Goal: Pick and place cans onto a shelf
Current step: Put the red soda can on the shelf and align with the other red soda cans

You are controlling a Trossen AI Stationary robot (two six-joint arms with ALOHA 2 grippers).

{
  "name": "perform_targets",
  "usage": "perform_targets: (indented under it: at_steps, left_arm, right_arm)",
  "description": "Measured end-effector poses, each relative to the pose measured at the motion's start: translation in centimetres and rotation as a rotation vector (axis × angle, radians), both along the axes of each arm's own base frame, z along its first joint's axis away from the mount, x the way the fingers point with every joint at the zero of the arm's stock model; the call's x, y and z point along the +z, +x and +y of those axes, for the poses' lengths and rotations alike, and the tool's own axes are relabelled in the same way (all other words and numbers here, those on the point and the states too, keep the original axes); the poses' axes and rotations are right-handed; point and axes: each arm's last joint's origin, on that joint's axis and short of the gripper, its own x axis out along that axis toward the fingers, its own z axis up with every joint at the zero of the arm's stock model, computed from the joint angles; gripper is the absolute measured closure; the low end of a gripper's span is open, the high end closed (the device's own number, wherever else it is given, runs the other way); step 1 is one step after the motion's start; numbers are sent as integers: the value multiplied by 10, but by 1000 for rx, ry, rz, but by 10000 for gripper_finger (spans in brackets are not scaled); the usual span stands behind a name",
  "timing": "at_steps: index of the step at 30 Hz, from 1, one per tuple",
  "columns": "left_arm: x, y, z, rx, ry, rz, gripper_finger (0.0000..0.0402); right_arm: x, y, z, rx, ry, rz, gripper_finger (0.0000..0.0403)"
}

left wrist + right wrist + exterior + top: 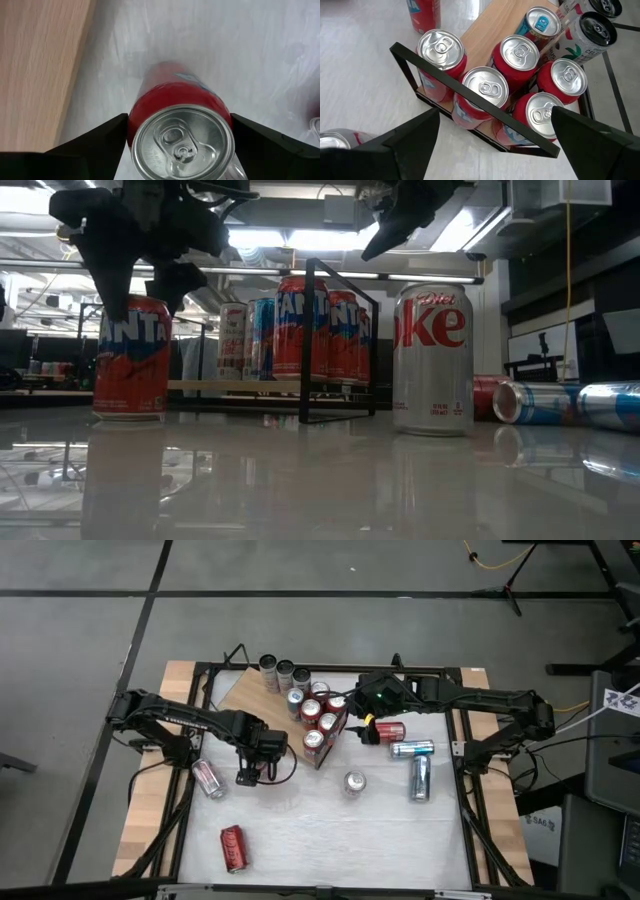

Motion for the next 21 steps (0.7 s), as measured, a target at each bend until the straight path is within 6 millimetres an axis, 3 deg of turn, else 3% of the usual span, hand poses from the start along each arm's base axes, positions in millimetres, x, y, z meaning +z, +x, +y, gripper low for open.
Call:
perform_targets:
  at_steps: [5,13,21]
  left_arm:
    - [0,0,0,8,1,0,82]
    - [0,0,0,22,0,-2,130]
    - [3,2,2,44,-4,-12,134]
  right_arm:
    - [0,0,0,0,0,0,31]
    - [0,0,0,0,0,0,31]
    - [0,0,0,0,0,0,31]
